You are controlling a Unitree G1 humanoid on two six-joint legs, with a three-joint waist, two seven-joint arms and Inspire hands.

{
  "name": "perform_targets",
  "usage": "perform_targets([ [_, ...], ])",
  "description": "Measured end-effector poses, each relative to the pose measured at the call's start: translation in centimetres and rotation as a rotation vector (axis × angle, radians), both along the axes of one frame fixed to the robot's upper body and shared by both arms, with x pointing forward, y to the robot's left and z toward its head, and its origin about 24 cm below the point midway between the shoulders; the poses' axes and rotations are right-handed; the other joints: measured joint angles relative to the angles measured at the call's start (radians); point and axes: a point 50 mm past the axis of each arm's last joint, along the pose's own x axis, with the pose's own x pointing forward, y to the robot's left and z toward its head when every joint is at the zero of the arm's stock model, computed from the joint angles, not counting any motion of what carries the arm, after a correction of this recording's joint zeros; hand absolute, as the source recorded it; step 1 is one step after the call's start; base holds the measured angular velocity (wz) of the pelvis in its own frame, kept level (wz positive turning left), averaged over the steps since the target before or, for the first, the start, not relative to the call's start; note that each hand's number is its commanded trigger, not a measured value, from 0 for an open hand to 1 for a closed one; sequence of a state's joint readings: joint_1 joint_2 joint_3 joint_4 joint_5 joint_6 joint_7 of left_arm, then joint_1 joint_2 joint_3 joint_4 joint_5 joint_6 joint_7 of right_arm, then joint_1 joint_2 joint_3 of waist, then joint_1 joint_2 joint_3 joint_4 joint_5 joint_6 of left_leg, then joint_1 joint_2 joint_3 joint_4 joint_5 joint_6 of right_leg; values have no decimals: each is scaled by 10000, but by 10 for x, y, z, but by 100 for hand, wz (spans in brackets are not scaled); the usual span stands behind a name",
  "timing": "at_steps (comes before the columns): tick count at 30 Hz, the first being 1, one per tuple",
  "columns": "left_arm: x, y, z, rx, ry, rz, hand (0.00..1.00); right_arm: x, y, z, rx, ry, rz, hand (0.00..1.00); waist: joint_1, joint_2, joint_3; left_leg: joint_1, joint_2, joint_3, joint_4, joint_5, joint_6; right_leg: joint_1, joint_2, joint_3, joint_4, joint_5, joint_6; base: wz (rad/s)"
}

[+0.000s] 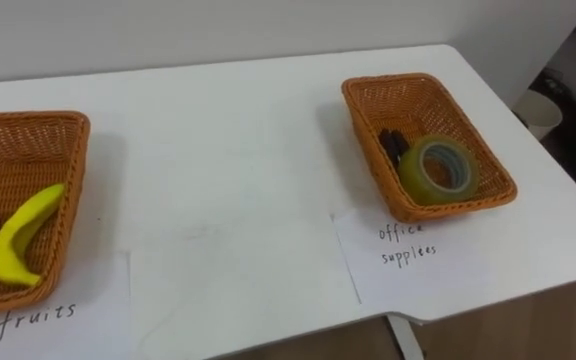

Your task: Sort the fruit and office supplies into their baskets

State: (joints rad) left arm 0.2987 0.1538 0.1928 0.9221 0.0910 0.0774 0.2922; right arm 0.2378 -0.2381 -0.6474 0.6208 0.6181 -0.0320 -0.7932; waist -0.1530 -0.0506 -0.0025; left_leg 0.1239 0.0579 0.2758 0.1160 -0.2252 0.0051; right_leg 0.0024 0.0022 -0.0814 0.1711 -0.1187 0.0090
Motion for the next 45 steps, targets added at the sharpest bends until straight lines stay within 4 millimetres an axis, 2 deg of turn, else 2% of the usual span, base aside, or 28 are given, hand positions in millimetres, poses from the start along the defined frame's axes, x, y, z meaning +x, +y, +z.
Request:
perform_targets([
  [3,2,-1,0,-17,-147,-7,0,-9,18,-19,751,573,494,0,8,116,20,21,12,-9,-14,-23,-2,-13,-11,-11,-11,-32,-43,-10],
  [6,3,-8,-2,-244,-278,-30,0,-14,38,-39,1649,1020,1145,0,55,160,-1,111,-9,-8,-17,-30,-9,1,-19,-15,2,-84,-59,-5],
  [8,3,-11,-3,-408,-323,-120,0,-11,49,-45,1934,1107,1631,0,111,204,-2,117,-19,-16,-4,-29,-10,-8,-12,-15,3,-87,-61,-2],
  [12,-4,-13,-6,-601,-103,39,0,-2,68,-58,2383,1839,3806,0,381,245,5,309,-21,-58,4,-41,-33,169,30,-19,-33,-99,-81,0],
  [15,-4,-15,-8,-669,-74,-26,0,5,77,-63,2508,2273,5088,0,680,316,36,359,-28,-66,3,-53,-52,169,18,-16,-23,-120,-78,0],
  [20,0,-18,-8,-702,-315,-52,0,12,90,-69,2679,2389,6277,0,1044,372,31,330,-26,-133,1,-64,-62,170,21,-44,-29,-127,-74,2],
  [28,5,-25,-9,-852,-766,-258,0,24,110,-76,2575,3145,8808,0,1319,516,3,247,-34,-366,9,-63,-62,240,16,-138,-67,-137,-74,5],
  [31,14,-29,-9,-915,-1103,-437,0,28,116,-78,2666,3068,9415,0,1334,504,-12,276,-39,-546,38,-63,-62,370,-1,-312,-184,-140,-77,17],
  [36,19,-37,-10,-1170,-1273,-848,0,39,127,-79,2690,2878,10503,0,1440,482,14,271,-37,-628,126,-62,-64,403,-1,-342,-209,-162,-89,2],
  [39,25,-41,-11,-1385,-1413,-930,0,38,133,-83,2964,3041,10974,0,1614,444,47,224,-43,-636,126,-62,-64,412,-7,-346,-219,-172,-80,0],
  [45,23,-47,-13,-1678,-1344,-1125,0,39,145,-90,3571,3466,12523,0,1655,451,64,210,-85,-792,147,-62,-63,531,-66,-497,-220,-187,-56,7],
])
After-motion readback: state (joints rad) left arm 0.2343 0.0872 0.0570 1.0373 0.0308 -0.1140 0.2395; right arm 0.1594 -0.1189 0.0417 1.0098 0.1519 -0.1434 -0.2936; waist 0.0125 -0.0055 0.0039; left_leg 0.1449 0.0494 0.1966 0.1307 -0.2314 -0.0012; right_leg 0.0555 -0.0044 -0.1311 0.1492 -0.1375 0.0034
